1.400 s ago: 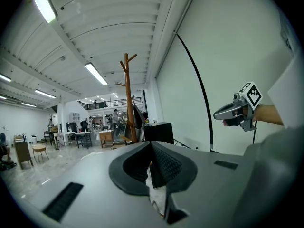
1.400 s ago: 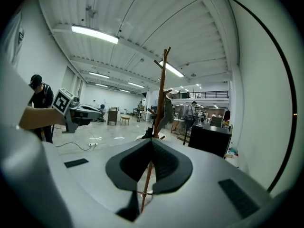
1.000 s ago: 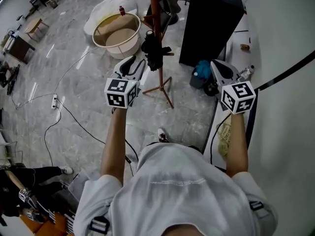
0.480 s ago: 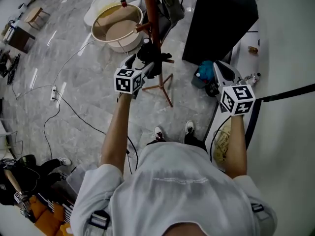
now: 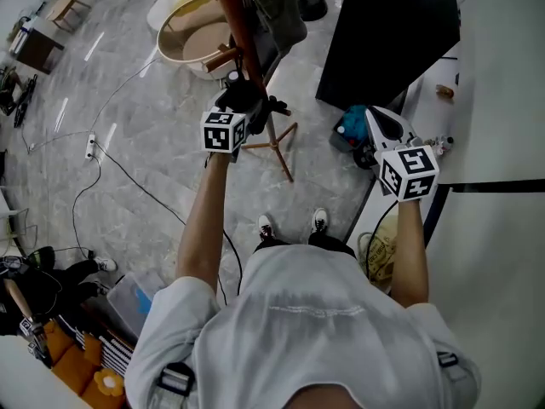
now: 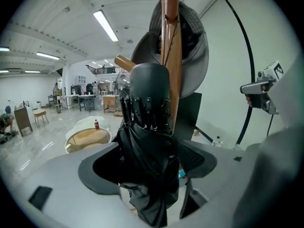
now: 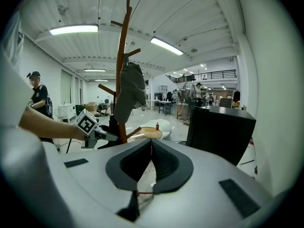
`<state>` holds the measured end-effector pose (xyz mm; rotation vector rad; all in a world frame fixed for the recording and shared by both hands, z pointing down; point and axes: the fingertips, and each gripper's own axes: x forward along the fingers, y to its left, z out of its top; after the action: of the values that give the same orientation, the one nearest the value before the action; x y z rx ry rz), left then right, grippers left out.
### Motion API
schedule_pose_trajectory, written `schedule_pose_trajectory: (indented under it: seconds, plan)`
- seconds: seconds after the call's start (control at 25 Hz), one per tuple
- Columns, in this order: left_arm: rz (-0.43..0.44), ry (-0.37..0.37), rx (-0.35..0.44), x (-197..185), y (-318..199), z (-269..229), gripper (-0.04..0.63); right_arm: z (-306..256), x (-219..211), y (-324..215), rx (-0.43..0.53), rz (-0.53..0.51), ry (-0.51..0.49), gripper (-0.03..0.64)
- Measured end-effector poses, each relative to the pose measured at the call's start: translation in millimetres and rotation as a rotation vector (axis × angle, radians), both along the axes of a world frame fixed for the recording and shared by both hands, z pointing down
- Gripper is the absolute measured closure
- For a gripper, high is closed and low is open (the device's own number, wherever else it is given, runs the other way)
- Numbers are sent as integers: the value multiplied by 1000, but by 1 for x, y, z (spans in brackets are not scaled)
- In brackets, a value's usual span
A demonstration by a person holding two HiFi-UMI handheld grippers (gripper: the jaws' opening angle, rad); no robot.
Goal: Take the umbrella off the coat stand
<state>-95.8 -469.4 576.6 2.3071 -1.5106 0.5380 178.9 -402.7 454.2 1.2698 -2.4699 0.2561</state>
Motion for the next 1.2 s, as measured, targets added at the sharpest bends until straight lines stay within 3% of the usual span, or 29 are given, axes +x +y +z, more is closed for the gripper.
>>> schedule_pose_trajectory:
  seconds: [0.12, 0.48, 0.64, 0.88, 1.2]
  plan:
    - [-29, -17, 17, -3, -8, 4, 265, 5, 2, -3, -6, -16, 17, 594]
    - [-54, -13, 47, -5, 0, -13, 331, -9, 5, -19, 9, 7, -43, 594]
    - [-68, -48, 114, -9, 12, -49, 341, -26, -8, -27, 49, -8, -62, 594]
    - [-105, -114, 154, -27, 40, -80, 345, -53, -36, -35, 112, -57, -105, 594]
    - [-183, -136, 230, -65, 80, -129, 348, -87, -70, -30, 177, -107, -150, 594]
